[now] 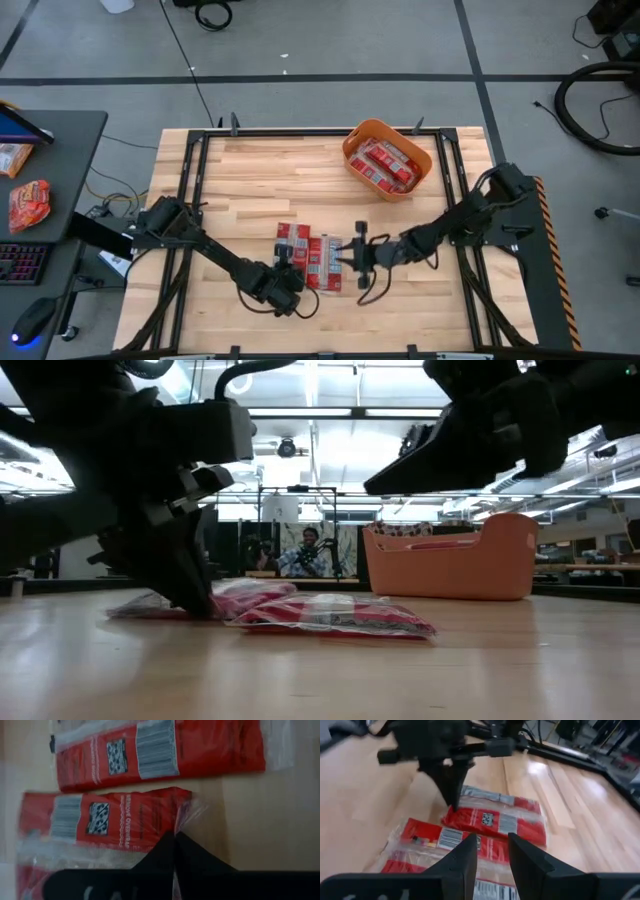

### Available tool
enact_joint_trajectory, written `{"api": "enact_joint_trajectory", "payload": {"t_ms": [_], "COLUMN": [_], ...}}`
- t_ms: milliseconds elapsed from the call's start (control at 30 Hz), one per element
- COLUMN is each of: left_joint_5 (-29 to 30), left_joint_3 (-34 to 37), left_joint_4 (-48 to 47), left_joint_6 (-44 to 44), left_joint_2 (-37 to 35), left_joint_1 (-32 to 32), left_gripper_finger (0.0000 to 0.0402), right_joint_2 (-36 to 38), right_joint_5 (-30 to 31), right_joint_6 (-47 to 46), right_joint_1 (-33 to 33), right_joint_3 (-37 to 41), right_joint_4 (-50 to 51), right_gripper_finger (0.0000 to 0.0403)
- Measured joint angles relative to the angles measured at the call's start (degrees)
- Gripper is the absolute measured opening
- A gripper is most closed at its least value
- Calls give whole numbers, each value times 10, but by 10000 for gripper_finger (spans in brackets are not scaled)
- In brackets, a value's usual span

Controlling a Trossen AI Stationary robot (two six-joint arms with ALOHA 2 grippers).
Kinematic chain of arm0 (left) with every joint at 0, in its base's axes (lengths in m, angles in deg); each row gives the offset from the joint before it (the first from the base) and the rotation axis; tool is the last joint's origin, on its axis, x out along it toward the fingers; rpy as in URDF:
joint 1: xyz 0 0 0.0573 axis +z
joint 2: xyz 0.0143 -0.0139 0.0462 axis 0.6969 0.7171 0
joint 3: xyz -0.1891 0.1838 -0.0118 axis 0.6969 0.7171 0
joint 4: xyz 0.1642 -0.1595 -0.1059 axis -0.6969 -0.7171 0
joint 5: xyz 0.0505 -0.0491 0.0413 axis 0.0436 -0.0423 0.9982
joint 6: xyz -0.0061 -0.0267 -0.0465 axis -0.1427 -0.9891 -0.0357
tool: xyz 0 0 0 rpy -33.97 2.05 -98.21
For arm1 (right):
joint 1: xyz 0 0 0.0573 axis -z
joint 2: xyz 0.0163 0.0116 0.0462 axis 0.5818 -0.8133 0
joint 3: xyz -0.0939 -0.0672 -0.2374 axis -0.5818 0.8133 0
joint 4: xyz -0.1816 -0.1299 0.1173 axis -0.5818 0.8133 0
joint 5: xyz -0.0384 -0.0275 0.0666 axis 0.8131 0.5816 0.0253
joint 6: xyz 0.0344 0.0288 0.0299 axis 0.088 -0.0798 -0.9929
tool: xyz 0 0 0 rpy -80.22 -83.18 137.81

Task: Sort popcorn bags into baskets
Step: Put the red popcorn bag into the orange bin

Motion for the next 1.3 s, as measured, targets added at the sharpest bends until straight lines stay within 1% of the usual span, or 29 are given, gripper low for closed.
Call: {"api": "enact_joint_trajectory", "payload": {"t_ms": [100,167,333,533,667,800,867,1067,1200,1300], "left_joint_5": [-14,-30,-80,-96,-98,-98,-98,-84,-83,-78], "left_joint_3": [1,2,1,0,-15,-32,-34,-34,-34,-34], "left_joint_4": [-14,-26,-25,-29,-36,-27,0,28,40,42], "left_joint_6": [2,2,9,10,11,24,35,62,84,85], "left_joint_2": [-11,-24,-58,-91,-107,-113,-113,-123,-125,-125], "left_joint_1": [6,10,27,40,47,49,50,51,51,51], "left_gripper_finger": [13,15,8,9,9,10,10,10,11,17], "right_joint_2": [-42,-67,-121,-158,-171,-174,-174,-174,-174,-174], "right_joint_5": [21,21,34,36,31,16,16,-23,-26,-13], "right_joint_6": [35,58,105,156,173,197,200,203,210,211], "right_joint_1": [-11,-14,-14,-14,-7,9,15,28,31,31], "right_joint_3": [-33,-52,-105,-140,-140,-140,-140,-140,-140,-140], "right_joint_4": [1,1,3,2,-2,-18,-25,-38,-39,-27], "right_gripper_finger": [116,120,146,180,186,184,182,174,150,117]}}
